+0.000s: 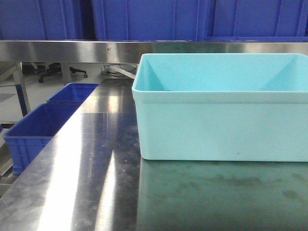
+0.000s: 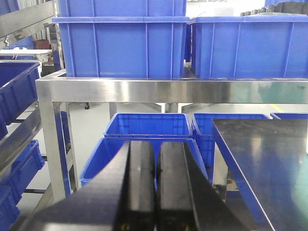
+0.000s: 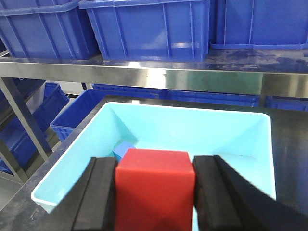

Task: Pick red cube and place on left shelf
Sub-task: 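Raise the held red cube clear of the teal bin, then turn the base away from the table holding the red cube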

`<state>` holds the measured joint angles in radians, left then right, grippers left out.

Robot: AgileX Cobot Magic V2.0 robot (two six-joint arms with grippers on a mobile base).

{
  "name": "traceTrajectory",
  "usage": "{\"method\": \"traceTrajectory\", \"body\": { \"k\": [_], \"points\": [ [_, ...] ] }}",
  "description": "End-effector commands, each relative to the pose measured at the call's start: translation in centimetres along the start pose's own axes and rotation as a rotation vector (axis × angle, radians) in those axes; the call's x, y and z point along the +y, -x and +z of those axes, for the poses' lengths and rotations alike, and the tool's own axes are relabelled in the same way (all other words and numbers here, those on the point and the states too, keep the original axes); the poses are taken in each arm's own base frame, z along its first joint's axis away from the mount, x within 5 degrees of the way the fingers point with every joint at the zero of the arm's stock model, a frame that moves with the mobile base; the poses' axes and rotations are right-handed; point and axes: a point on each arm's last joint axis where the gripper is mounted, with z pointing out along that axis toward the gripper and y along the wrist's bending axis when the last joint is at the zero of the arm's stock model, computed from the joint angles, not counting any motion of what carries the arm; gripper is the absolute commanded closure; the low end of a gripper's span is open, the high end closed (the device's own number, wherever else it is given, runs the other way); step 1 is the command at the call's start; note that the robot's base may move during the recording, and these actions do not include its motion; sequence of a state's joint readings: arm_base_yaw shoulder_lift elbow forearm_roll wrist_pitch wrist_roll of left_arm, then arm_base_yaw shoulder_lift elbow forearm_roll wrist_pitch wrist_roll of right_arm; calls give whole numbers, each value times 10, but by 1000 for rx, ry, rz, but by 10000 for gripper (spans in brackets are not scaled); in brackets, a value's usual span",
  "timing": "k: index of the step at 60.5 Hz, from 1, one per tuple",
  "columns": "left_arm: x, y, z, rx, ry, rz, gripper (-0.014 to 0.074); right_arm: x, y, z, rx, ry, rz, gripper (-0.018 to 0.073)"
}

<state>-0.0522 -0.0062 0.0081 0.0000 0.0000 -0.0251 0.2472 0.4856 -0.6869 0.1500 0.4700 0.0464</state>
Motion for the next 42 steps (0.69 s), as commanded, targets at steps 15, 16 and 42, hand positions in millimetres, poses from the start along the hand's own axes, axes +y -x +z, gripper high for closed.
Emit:
{"method": "traceTrajectory", "body": {
  "k": [15, 16, 42],
  "points": [
    [0, 0, -1, -73, -2, 0, 495, 1, 15, -3, -103, 2, -13, 529],
    [0, 0, -1, -73, -2, 0, 495, 1, 15, -3, -103, 2, -13, 529],
    [0, 0, -1, -73, -2, 0, 495, 1, 15, -3, -103, 2, -13, 529]
  ]
}}
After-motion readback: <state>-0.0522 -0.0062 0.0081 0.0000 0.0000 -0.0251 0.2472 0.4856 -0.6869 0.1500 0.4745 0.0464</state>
